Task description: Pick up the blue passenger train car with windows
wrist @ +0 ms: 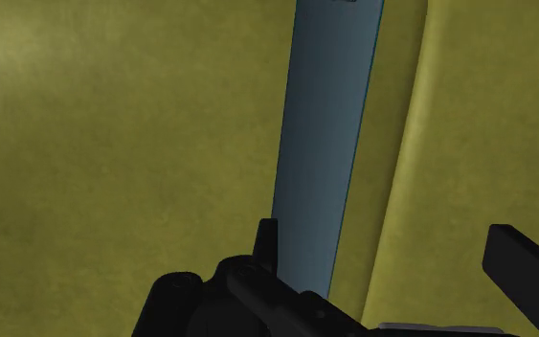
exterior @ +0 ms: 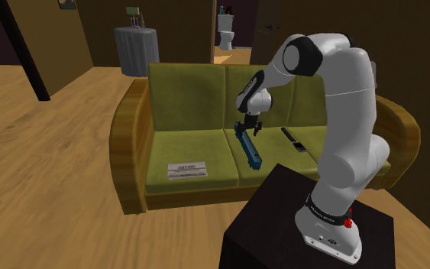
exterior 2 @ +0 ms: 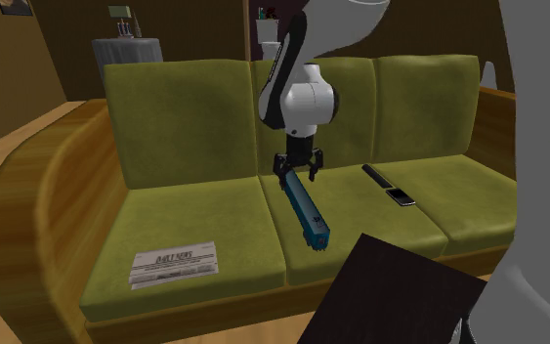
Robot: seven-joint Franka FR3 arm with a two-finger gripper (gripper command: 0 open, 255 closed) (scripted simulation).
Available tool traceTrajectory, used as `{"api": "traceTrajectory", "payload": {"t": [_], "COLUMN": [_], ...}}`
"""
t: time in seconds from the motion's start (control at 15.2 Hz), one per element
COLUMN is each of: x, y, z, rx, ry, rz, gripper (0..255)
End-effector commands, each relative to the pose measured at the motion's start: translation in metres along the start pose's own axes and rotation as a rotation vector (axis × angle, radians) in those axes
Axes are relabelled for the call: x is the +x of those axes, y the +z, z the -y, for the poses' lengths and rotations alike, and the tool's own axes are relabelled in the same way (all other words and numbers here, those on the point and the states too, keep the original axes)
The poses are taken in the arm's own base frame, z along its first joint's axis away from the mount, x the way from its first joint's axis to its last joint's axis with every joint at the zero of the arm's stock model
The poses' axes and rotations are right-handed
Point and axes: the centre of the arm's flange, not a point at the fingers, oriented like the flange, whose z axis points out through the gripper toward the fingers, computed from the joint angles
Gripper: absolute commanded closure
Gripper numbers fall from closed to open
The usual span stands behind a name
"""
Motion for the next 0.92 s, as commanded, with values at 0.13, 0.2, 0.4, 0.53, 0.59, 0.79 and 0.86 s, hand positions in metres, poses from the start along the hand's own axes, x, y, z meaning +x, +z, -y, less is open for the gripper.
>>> {"api": "traceTrajectory", "payload": {"t": [0.13, 0.2, 0.4, 0.53, 0.59, 0.79, 0.86], "x": [0.033, 0.040, 0.044, 0.044, 0.044, 0.044, 0.044], "y": [0.036, 0.044, 0.059, 0.069, 0.074, 0.088, 0.088], "z": [-0.022, -0.028, -0.031, -0.031, -0.031, -0.031, -0.031], "rx": [0.001, 0.001, 0.001, 0.001, 0.001, 0.001, 0.001], "ry": [0.050, 0.062, 0.068, 0.068, 0.068, 0.068, 0.068], "rz": [-0.012, -0.014, -0.015, -0.015, -0.015, -0.015, -0.015], "gripper": [0, 0, 0, 0, 0, 0, 0]}}
